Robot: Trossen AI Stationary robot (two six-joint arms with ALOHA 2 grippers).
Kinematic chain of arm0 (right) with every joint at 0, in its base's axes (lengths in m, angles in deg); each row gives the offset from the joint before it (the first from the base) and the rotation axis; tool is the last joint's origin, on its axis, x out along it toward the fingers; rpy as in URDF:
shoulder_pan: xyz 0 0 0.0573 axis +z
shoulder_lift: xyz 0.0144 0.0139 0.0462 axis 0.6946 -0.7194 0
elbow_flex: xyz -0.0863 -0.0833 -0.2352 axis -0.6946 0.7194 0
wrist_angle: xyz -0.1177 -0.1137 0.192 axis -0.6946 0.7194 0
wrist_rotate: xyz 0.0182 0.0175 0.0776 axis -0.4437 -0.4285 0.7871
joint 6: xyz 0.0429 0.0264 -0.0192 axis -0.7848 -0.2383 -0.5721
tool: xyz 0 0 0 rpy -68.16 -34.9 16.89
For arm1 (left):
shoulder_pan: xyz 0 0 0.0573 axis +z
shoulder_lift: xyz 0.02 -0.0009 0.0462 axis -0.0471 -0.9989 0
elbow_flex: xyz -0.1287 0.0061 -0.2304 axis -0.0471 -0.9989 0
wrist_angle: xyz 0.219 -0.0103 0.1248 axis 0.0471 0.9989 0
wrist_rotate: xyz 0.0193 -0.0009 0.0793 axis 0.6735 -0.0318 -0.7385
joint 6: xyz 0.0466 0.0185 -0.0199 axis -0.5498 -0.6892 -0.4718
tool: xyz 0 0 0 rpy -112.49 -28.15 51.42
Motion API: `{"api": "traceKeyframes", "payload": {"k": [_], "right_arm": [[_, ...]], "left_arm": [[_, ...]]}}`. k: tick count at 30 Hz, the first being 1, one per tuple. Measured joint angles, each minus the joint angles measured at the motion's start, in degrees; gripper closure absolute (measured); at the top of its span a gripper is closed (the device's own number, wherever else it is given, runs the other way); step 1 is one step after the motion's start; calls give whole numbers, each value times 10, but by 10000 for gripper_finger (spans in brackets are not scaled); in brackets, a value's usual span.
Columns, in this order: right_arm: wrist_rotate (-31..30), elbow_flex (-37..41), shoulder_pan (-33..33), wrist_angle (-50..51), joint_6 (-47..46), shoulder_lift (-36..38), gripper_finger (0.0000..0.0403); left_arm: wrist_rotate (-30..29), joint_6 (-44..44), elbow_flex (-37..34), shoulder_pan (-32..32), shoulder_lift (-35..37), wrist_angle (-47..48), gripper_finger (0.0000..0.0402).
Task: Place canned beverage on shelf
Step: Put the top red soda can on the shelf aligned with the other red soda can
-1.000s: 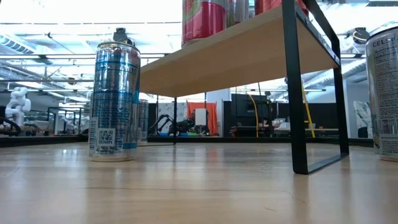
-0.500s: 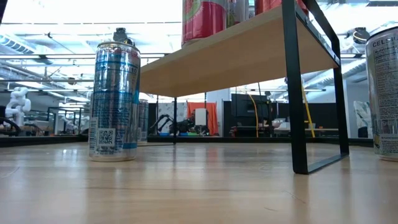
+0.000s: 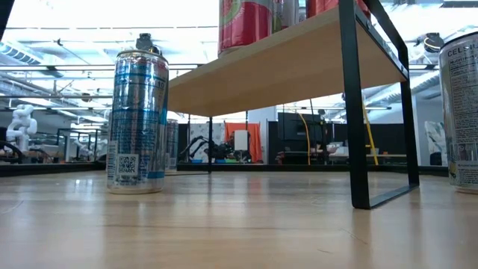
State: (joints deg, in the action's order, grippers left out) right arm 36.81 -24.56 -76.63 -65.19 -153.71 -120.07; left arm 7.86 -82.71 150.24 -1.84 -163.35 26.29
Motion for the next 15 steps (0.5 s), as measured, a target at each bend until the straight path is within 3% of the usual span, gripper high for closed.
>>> {"api": "traceKeyframes", "payload": {"k": [15], "right_arm": [[-22, 0, 11, -26, 8, -29, 139]], "left_arm": [[-7, 0, 0, 19, -19, -83, 2]]}}
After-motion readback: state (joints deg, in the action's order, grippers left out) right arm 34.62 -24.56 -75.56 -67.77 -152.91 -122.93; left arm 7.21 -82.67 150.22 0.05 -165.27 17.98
